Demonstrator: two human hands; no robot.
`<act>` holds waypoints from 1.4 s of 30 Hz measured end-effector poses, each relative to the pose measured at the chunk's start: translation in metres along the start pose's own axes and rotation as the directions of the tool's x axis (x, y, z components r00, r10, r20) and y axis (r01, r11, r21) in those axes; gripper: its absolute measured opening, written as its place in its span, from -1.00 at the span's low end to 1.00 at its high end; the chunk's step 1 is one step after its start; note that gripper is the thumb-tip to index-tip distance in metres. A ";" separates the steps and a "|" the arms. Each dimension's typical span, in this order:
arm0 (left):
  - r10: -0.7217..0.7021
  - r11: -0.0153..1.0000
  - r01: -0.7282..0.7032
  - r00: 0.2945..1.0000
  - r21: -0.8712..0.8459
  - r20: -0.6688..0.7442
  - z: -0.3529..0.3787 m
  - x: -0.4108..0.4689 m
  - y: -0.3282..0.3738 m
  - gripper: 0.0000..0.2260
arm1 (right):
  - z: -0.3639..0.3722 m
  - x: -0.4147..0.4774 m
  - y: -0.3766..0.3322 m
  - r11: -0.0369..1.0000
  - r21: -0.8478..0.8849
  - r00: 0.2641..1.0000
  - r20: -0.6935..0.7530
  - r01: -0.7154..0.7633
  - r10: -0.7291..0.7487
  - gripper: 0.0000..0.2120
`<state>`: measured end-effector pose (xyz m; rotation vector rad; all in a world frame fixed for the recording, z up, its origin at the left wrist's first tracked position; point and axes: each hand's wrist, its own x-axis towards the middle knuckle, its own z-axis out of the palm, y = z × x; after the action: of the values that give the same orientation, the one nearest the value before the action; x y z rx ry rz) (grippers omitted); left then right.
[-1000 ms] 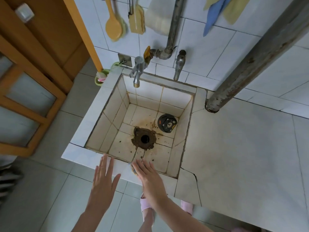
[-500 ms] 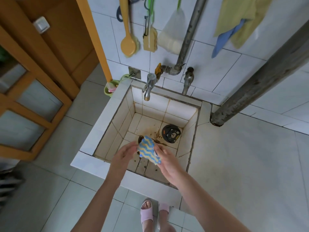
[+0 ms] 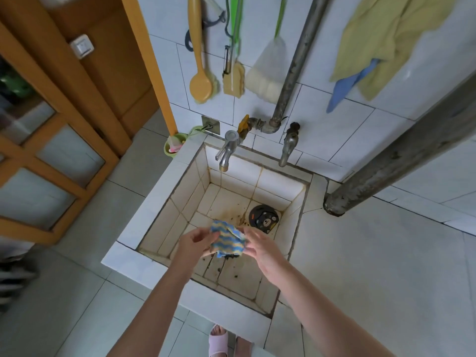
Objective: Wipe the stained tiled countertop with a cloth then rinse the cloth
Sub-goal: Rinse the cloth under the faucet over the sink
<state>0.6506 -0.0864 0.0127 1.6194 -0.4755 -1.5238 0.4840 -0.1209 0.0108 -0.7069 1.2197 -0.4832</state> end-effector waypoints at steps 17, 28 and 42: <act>0.018 0.971 -0.038 0.996 -0.237 -0.086 0.005 0.070 0.055 -0.94 | 0.034 0.034 -0.141 0.569 -0.563 0.678 -0.019 0.600 -0.734 -0.40; 0.061 0.982 -0.071 0.996 -0.176 -0.059 0.003 0.085 0.080 -0.87 | 0.043 0.045 -0.139 0.477 -0.733 0.632 -0.083 0.485 -0.771 -0.38; 0.080 0.987 -0.081 0.997 -0.142 -0.012 0.005 0.092 0.094 -0.94 | 0.019 0.050 -0.141 0.466 -0.653 0.688 0.118 0.597 -0.716 -0.37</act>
<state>0.6878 -0.2119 0.0282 1.4772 -0.4142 -1.4587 0.5211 -0.2485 0.0810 -1.8415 1.2450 -0.7837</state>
